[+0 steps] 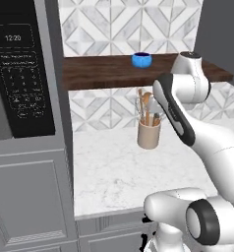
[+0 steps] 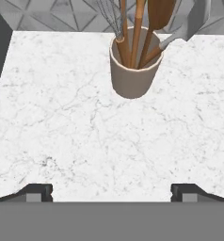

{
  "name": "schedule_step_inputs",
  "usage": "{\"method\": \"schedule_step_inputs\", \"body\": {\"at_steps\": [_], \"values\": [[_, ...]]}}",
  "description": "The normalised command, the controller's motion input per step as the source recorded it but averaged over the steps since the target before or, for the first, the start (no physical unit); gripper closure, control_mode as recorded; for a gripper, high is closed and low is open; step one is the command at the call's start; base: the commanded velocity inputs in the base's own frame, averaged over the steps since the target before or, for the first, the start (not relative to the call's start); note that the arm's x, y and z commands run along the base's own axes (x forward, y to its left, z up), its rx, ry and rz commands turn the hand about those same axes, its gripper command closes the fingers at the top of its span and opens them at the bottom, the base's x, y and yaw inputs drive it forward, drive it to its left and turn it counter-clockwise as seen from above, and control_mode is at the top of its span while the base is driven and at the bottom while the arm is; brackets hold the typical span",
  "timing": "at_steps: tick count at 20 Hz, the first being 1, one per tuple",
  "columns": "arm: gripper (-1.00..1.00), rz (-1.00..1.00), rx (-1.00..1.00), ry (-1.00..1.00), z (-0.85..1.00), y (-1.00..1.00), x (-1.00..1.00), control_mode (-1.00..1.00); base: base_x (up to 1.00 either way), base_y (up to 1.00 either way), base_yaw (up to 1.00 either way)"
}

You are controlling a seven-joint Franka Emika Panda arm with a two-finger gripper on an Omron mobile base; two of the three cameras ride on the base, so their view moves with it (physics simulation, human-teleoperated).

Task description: Gather all objects into one cabinet and sort the glasses and bowls to opposite sides.

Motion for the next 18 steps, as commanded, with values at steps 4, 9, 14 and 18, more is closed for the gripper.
{"method": "schedule_step_inputs", "body": {"at_steps": [4, 9, 14, 18], "values": [[-1.0, 0.0, 0.0, 0.0, 0.0, 0.0, 0.0, 1.0, 0.91, 0.78, -0.06], [-1.0, 0.0, 0.0, 0.0, 0.0, 0.0, 0.0, 1.0, 0.07, 0.05, -0.02], [-1.0, 0.0, 0.0, 0.0, 0.0, 0.0, 0.0, 1.0, 0.0, 0.0, 0.0], [-1.0, -0.02, 0.0, -0.09, 0.34, 0.22, 0.0, -1.0, 0.0, 0.0, 0.0]]}}
